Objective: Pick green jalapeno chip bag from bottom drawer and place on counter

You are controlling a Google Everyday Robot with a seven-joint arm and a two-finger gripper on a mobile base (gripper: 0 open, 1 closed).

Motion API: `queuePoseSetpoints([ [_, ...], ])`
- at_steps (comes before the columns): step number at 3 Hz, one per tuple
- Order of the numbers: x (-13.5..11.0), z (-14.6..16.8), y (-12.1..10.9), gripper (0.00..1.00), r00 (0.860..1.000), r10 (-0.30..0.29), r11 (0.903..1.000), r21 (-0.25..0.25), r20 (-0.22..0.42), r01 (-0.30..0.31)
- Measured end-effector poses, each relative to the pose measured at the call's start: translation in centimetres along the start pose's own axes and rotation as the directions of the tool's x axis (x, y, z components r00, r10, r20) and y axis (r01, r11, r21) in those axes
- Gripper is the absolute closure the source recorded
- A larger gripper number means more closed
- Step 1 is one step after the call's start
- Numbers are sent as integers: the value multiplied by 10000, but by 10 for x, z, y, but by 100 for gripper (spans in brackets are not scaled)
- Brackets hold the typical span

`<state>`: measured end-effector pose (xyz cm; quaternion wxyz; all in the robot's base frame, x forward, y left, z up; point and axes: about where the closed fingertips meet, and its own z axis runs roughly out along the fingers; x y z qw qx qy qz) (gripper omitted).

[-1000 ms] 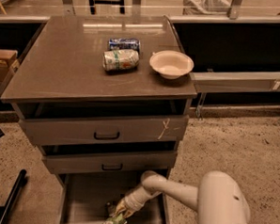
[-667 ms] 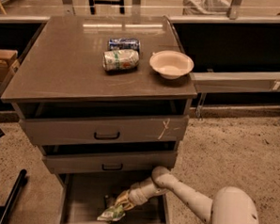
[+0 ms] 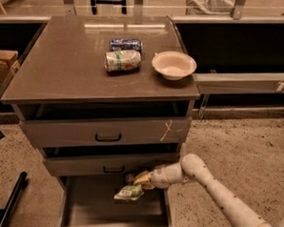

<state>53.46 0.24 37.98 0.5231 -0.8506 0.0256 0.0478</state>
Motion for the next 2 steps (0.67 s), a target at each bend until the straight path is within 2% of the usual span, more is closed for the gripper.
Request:
queuePoseSetpoints([
  [1, 6, -110, -123, 100, 9470, -929, 9955, -472, -3077, 823],
  [2, -67, -156, -221, 100, 9124, -2345, 9718, -1042, -3354, 2115],
])
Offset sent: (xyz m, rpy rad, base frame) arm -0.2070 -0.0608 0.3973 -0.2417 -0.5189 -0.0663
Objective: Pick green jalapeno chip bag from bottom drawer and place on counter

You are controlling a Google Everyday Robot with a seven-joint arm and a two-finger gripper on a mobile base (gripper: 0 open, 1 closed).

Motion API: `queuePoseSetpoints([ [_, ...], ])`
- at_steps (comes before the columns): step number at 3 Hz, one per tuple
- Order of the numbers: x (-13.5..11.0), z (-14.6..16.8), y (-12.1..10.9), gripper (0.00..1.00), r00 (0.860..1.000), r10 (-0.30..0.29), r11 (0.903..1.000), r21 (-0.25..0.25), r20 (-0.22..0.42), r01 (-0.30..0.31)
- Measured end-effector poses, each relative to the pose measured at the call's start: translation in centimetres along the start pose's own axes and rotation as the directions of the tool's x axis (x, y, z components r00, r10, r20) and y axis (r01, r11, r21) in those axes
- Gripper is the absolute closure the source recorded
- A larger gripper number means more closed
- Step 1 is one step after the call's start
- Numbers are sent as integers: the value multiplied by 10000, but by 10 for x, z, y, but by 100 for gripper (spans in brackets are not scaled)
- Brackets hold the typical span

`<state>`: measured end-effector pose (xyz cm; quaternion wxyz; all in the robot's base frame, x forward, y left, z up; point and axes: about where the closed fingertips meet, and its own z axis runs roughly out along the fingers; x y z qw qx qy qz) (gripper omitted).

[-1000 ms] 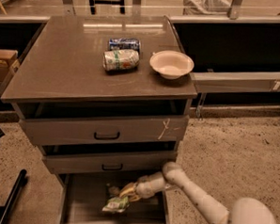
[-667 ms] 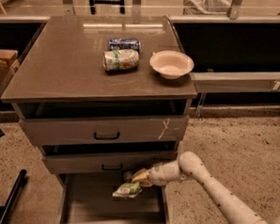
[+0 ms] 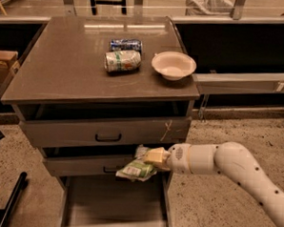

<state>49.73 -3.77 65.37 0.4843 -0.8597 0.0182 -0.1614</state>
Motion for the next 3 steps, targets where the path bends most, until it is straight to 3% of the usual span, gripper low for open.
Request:
queuePoseSetpoints([
  [1, -21, -28, -23, 100, 9978, -649, 9961, -611, -109, 641],
  [2, -21, -50, -66, 100, 9889, -1480, 9888, -184, 99, 1481],
  [3, 20, -57, -124, 100, 9645, -2637, 9637, -452, -109, 2630],
])
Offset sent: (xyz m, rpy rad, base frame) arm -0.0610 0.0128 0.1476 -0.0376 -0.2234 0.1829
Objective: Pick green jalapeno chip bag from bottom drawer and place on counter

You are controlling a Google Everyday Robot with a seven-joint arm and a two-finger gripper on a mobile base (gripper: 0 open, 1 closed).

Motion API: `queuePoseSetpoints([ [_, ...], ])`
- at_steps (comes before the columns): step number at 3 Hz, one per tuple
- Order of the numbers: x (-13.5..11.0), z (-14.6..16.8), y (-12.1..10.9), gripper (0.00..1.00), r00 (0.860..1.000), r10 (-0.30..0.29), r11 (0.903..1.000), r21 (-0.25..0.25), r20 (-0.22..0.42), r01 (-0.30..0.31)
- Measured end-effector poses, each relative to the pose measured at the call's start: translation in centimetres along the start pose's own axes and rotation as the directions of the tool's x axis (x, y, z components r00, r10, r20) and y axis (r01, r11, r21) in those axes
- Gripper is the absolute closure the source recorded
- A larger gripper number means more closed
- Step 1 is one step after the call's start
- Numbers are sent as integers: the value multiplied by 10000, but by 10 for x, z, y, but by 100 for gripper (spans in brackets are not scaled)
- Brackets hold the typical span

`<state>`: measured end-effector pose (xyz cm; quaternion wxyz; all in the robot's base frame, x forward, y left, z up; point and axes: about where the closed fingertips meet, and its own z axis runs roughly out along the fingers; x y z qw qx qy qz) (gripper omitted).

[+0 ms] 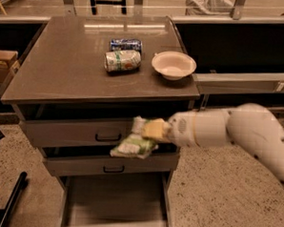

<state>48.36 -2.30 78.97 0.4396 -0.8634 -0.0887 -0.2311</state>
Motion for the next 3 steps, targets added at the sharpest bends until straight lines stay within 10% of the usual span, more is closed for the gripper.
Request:
queuePoseSetpoints([
  [2, 135, 39, -70, 100, 9557, -2877, 9492, -1142, 614, 2931],
  [3, 145, 64, -101, 100, 9468, -3135, 9462, -600, 730, 3180],
])
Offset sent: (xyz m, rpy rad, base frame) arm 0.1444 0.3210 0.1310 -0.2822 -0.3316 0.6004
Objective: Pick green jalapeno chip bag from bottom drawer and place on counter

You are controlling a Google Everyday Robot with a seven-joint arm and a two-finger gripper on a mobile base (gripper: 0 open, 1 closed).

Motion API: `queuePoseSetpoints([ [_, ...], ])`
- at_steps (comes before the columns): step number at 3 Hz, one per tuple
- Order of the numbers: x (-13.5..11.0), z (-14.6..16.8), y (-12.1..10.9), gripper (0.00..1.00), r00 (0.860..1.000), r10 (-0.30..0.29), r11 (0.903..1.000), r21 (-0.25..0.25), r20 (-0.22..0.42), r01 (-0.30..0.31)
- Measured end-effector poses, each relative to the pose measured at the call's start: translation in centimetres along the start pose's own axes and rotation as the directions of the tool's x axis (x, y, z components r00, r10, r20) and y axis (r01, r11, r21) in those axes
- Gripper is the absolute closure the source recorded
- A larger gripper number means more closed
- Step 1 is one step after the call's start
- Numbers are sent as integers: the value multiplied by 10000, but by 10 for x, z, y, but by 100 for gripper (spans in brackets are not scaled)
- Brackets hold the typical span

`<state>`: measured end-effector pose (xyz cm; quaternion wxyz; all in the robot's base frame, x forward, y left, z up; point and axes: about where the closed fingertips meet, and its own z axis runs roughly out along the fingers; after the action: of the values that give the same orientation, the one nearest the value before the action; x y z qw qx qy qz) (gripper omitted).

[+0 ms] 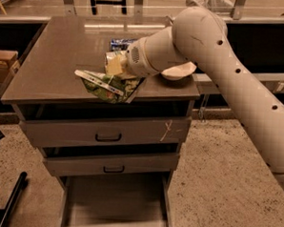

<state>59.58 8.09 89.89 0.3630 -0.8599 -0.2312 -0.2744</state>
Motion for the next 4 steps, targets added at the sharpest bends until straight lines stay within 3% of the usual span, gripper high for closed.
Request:
queuePoseSetpoints([
  [1, 0, 0, 0, 100, 10000, -1, 10000, 0, -1, 1],
  [2, 22, 1, -6, 100, 9965, -413, 9990, 129, -729, 423],
  [3, 73, -6, -45, 100, 9691, -1896, 9804, 235, -1579, 1957],
  [4, 144, -1, -98, 100, 8931, -3972, 9117, 201, -2112, 4103],
])
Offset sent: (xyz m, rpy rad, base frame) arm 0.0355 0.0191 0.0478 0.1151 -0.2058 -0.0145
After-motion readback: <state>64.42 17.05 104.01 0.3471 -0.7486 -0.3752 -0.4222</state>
